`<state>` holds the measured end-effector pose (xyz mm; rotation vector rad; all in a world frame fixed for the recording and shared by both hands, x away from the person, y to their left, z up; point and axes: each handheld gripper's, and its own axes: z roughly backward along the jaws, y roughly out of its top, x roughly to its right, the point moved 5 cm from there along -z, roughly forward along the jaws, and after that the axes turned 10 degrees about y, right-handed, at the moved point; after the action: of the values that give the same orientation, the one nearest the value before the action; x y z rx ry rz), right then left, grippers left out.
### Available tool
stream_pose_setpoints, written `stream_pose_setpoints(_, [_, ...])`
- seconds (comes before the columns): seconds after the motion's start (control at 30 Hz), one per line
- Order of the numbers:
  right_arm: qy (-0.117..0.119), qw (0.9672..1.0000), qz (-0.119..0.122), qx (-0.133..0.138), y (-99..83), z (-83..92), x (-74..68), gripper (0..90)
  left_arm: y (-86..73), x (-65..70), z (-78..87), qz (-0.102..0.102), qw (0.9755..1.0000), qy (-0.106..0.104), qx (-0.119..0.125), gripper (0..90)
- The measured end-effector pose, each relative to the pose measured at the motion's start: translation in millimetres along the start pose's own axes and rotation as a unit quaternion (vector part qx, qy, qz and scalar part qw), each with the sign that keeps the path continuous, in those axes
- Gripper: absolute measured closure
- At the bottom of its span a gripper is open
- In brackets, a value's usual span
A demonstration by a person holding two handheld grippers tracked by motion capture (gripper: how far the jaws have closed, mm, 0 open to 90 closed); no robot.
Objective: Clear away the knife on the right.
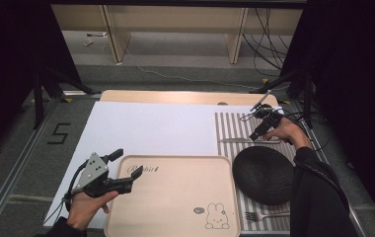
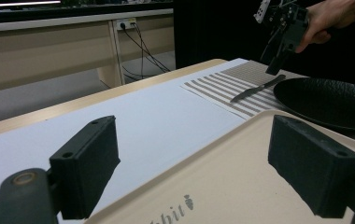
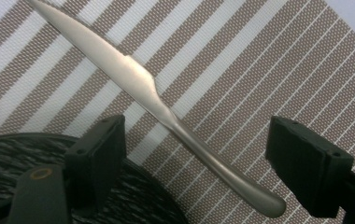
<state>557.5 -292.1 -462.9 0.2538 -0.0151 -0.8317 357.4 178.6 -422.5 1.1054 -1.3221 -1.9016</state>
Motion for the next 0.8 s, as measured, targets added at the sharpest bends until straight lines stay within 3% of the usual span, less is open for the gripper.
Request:
stream_pose_setpoints(0.3, [-0.013,0.9994,0.0,-0.032,-2.3,-12.6,9.8,23.3,-0.2,-0.3,0.1,-0.002,1.0,0.001,-0.001,16.0])
stream_pose_setpoints(0.8, [-0.016,0.9985,0.007,-0.052,-3.9,-23.6,13.2,27.2,0.3,-1.7,0.8,0.002,1.0,0.006,0.002,16.0])
